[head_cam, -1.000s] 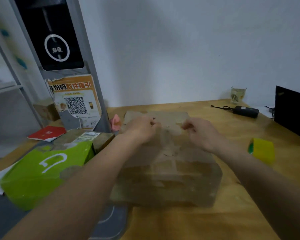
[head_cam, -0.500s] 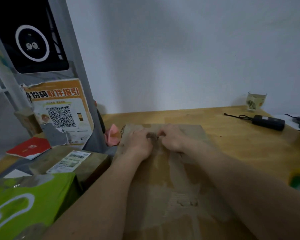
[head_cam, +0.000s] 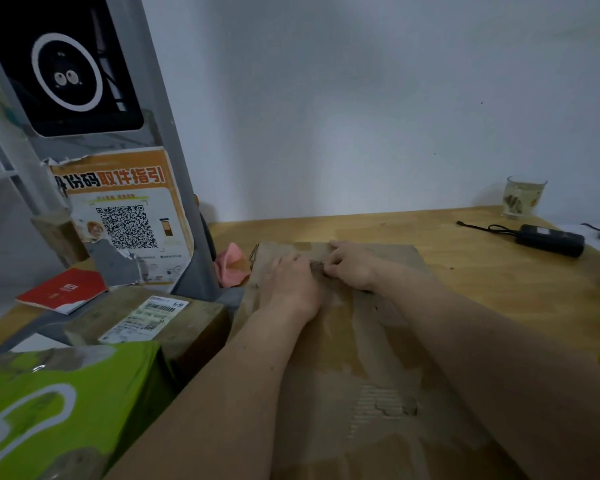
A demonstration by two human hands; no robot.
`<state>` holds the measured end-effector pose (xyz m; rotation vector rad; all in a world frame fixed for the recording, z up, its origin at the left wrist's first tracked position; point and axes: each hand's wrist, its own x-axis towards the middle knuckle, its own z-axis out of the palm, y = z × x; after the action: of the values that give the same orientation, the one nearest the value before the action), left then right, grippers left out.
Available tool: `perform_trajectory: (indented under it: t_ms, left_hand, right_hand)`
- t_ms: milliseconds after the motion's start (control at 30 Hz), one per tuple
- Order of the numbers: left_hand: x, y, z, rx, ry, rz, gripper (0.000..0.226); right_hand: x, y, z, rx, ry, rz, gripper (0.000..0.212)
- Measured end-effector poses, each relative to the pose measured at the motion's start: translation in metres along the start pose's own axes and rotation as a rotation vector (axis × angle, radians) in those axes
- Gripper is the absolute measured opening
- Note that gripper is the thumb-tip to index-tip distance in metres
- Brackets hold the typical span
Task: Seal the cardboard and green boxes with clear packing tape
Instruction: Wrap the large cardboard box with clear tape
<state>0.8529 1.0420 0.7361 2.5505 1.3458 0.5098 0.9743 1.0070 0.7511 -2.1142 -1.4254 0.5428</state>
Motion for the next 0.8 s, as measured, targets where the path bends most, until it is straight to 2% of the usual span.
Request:
perform_trajectory:
  t_ms: [133, 233, 433, 567, 700, 800]
  left_hand:
    - [0.0, 0.002, 0.001, 0.039, 0.024, 0.014, 0.033]
    - [0.001, 0.003, 0.003, 0.073, 0.043, 0.022, 0.029]
    - [0.013, 0.006, -0.004, 0.176, 0.075, 0.049, 0.035]
    - [0.017, 0.012, -0.006, 0.187, 0.129, -0.009, 0.037]
    - [0.014, 0.011, -0.003, 0.017, 0.158, -0.055, 0.023]
    - [0.014, 0.008, -0.003, -0.184, 0.121, -0.104, 0.018]
  right_hand:
    - [0.0, 0.004, 0.005, 0.106, 0.157, 0.005, 0.014]
    - [0.002, 0.005, 0.007, 0.112, 0.227, -0.009, 0.018]
    - [0.005, 0.013, 0.012, 0.305, 0.294, -0.004, 0.015]
    - [0.005, 0.014, 0.013, 0.345, 0.24, -0.045, 0.028]
    - [0.006, 0.018, 0.011, 0.37, 0.323, 0.035, 0.024]
    - [0.012, 0.018, 0.011, 0.256, 0.362, 0.079, 0.016]
